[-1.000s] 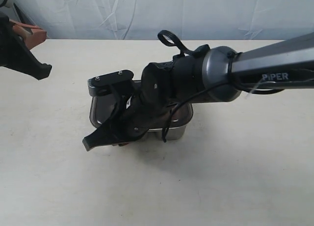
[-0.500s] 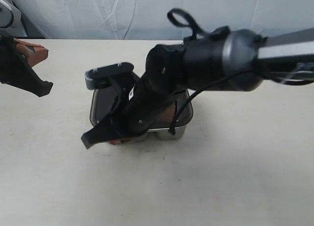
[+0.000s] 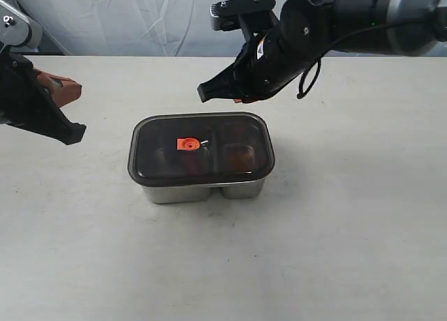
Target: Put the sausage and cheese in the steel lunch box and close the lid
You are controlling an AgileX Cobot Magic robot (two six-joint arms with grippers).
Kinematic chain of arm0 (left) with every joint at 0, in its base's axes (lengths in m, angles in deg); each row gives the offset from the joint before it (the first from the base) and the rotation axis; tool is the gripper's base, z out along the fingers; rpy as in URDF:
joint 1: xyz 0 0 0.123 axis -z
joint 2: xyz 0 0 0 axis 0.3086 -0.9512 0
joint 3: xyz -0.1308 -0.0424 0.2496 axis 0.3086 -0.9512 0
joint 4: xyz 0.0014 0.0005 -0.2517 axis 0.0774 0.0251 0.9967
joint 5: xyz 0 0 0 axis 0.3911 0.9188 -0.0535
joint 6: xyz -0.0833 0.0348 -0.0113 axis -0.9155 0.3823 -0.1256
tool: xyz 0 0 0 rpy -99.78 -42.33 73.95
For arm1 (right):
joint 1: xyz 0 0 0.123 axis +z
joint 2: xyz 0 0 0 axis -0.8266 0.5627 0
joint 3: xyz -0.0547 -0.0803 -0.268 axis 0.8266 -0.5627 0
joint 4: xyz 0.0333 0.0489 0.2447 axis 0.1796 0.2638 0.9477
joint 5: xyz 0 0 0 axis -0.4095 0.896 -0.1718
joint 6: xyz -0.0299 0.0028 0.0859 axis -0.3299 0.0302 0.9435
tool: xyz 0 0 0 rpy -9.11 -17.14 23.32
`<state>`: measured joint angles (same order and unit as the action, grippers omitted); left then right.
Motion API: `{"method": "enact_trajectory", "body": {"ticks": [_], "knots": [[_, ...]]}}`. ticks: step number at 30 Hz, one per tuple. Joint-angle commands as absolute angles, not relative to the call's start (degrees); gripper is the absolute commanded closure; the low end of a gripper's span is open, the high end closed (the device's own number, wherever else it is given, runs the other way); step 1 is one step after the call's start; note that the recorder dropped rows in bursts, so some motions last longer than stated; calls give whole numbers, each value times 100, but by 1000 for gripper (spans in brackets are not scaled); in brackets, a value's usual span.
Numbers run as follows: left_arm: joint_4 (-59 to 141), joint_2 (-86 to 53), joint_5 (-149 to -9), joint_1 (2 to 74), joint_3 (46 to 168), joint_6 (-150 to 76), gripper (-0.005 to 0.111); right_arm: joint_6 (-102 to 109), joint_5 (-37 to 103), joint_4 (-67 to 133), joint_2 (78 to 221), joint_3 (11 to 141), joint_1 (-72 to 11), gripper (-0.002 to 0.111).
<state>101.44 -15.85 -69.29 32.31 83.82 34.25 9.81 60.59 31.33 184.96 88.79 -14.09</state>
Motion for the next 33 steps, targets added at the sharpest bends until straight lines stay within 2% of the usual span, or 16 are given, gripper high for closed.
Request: {"method": "enact_trajectory", "body": {"ticks": [1, 13, 33], "knots": [[10250, -1626, -6879, 3255, 8353, 3405, 107, 822, 6035, 3076, 19019, 9485, -1441, 108], [10250, -1626, -6940, 3255, 8353, 3428, 107, 792, 7262, 3011, 20300, 10850, -1530, 108], [10204, -1666, -6974, 3255, 8353, 3428, 107, 781, 7712, 2884, 19602, 10850, -1530, 108]]}}
